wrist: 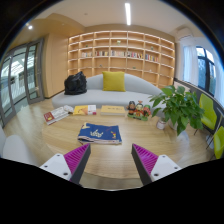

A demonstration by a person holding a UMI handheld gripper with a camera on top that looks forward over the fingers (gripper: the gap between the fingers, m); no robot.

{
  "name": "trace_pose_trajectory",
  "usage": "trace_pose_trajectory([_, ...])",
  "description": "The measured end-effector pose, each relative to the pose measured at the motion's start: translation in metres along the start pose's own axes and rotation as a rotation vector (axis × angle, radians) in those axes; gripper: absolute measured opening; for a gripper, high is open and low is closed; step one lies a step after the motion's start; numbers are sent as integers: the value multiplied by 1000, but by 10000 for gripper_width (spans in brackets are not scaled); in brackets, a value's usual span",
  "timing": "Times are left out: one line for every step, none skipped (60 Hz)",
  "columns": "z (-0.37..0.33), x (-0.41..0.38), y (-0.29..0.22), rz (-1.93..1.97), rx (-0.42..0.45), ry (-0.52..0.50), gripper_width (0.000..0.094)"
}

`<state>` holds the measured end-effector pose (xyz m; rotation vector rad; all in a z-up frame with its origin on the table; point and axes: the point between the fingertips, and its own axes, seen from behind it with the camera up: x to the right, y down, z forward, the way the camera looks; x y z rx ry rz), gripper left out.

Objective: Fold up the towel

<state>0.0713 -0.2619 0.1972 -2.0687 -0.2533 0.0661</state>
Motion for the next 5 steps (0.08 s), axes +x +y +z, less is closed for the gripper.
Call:
trace_pose_trajectory([-1, 0, -1, -3, 4, 1, 853])
trace_pose_trajectory([-2, 1, -2, -6, 8, 2, 854])
trace_pose_trajectory([-3, 1, -2, -8, 9, 3, 856])
trace_pose_trajectory([-4, 1, -2, -8, 10, 3, 855])
trace_pose_trajectory([-5, 1, -2, -8, 8, 3, 854])
